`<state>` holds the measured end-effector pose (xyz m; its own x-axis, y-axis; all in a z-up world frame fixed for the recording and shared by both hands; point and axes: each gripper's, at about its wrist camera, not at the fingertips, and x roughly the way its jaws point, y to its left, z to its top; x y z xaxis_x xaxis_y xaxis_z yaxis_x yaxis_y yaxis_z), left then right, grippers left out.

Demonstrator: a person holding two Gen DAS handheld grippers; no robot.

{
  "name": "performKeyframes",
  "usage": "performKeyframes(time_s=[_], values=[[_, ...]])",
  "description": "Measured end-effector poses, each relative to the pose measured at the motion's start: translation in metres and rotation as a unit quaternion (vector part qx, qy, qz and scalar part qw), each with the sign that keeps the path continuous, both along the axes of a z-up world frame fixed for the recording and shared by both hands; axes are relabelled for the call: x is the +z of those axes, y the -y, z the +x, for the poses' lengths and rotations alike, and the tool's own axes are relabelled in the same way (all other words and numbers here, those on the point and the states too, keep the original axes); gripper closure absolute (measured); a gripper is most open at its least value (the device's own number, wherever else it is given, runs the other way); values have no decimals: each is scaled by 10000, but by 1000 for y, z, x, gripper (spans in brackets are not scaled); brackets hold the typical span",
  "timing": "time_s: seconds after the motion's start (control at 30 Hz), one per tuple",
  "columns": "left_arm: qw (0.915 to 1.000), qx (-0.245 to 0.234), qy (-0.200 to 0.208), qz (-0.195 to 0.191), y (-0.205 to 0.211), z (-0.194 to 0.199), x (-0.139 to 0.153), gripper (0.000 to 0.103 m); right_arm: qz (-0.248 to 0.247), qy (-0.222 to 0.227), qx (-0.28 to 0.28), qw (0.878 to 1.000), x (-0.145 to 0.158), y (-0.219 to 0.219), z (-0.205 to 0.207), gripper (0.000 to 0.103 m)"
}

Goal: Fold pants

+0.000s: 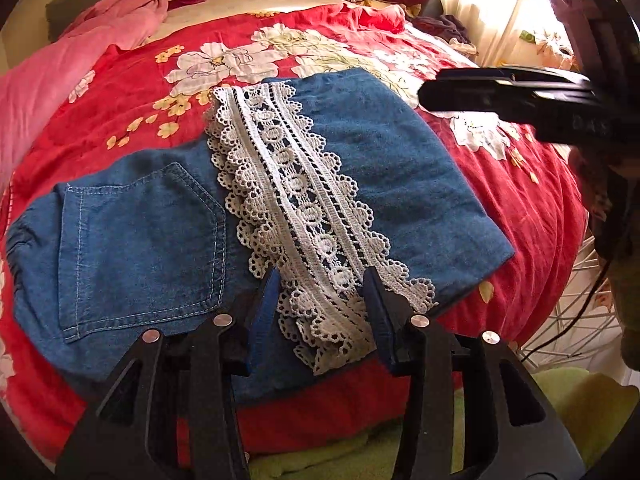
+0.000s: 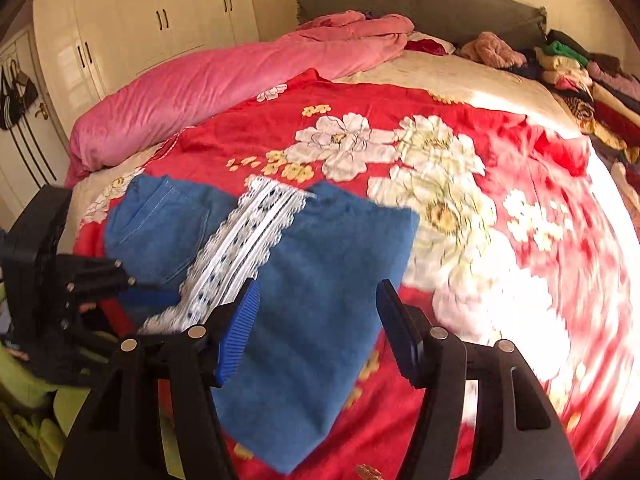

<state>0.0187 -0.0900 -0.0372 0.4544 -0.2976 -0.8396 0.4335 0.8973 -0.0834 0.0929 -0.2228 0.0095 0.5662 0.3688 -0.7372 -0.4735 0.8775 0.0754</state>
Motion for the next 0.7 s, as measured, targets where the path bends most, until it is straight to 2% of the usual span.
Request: performKeyframes(time_s=[0.23,0.37,0.5,0.6,0.7], values=[[10000,25,-51,-34,-2,1,-3,64,-98,-440,57,9990,-27,-13,57,50],[9999,34,-71,-78,-3,2,-3,64,-348,-690,-186,9968,-51,-8,79,52],[9999,37,-69,-99,-3,2,-2,64,-149,-762,-266,9966,-60,0,83,52],[9999,36,-65,-99,-4,2,-2,64,-175,-687,-285,9971,-57,-2,79,52],[9999,40,-48,-116,-5,1,-1,63,9,-635,-332,9974,-47,2,73,50]])
